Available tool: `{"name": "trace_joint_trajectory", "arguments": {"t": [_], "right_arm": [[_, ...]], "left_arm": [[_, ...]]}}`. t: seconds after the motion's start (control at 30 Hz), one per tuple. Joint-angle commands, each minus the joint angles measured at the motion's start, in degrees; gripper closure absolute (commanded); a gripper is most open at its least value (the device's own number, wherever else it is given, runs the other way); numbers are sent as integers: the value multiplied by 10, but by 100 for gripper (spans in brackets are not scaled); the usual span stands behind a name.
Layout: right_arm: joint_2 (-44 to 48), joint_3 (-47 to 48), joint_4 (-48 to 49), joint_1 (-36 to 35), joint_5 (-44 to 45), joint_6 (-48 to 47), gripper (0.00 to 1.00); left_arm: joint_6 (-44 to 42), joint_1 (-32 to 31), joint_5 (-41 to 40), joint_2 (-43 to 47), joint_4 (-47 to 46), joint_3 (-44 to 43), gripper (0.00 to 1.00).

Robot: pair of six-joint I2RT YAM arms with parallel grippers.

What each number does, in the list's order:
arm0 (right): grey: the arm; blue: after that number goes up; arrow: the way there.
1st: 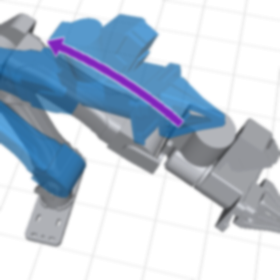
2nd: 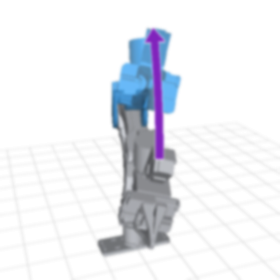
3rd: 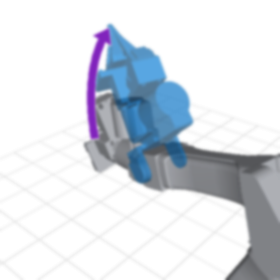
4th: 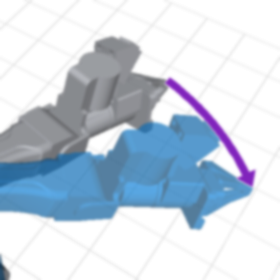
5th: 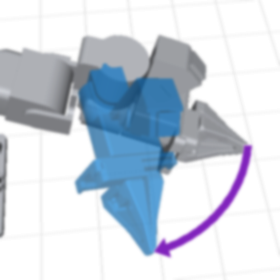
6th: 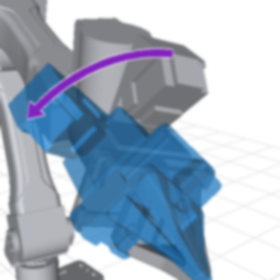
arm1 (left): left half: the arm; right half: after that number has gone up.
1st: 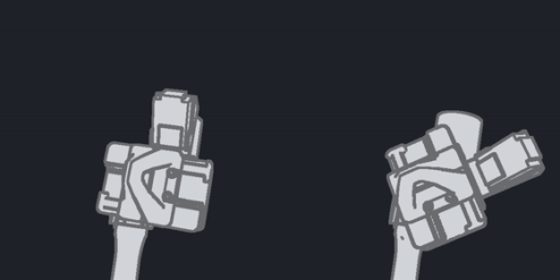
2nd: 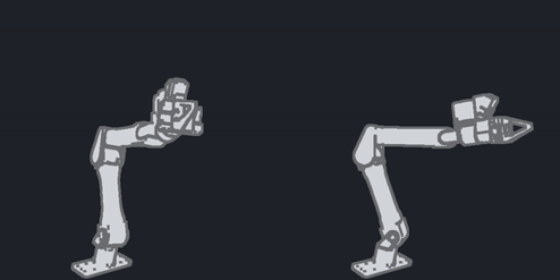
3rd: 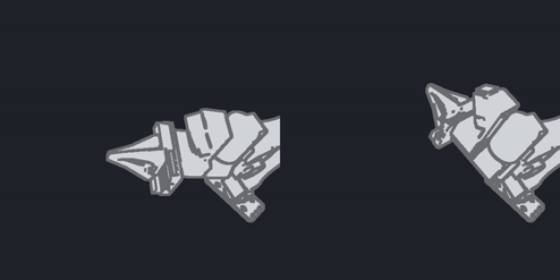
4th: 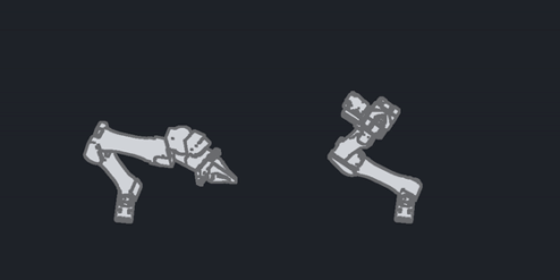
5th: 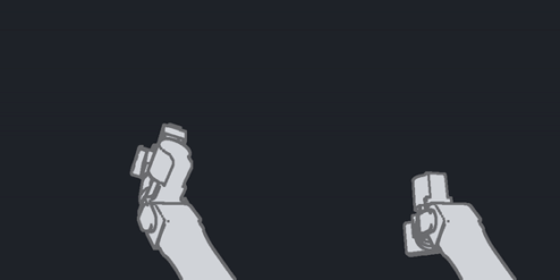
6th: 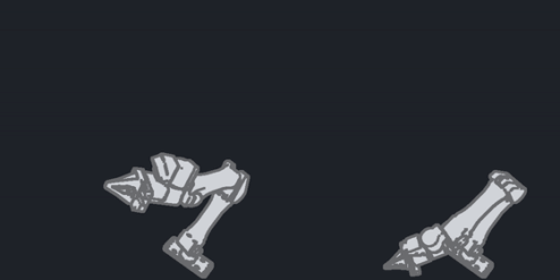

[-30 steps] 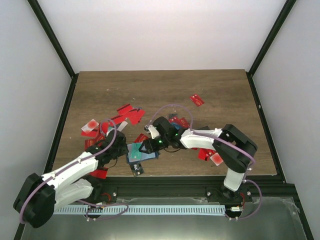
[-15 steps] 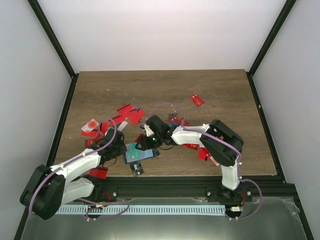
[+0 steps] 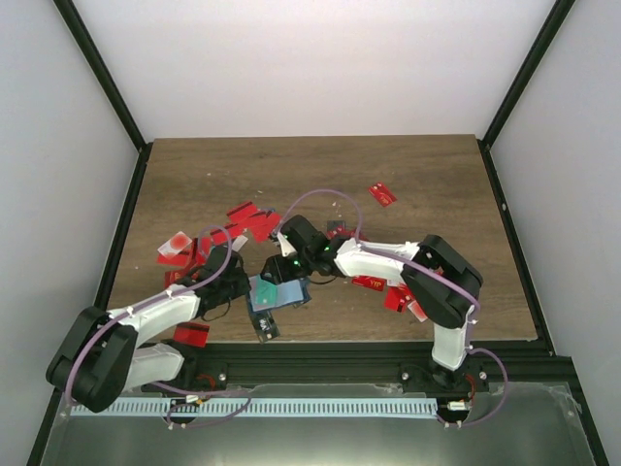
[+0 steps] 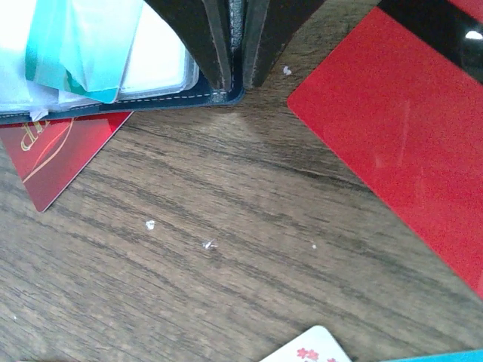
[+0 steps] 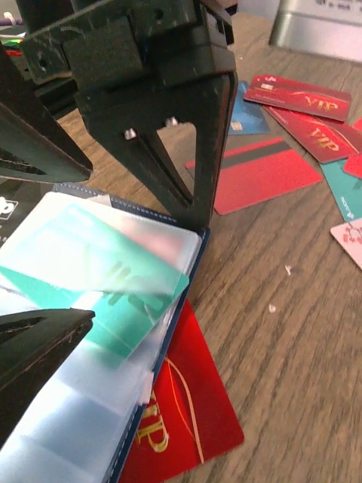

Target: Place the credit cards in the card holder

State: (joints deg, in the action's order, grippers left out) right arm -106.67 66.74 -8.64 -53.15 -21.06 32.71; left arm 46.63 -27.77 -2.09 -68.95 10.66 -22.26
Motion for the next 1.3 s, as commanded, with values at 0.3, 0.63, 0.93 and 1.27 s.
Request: {"name": "trace_joint_trajectory", "arguments": {"t": [0.3,0.63,0.93,1.27], "right_arm": [[-47,30,-44,-21,23,23,52],[-43,9,-59,-3,62,41,50],[-29,-5,-54,3,78,56,49],[-42,-14,-35,4,81,79,47]], "left_arm": [[-20,1,9,-11,-4,15,96],[-25,1,10,-18,-5,12,96],[-28,2,6,-27,-3,7,96],[-31,1,8,-32,-3,5,96]]}}
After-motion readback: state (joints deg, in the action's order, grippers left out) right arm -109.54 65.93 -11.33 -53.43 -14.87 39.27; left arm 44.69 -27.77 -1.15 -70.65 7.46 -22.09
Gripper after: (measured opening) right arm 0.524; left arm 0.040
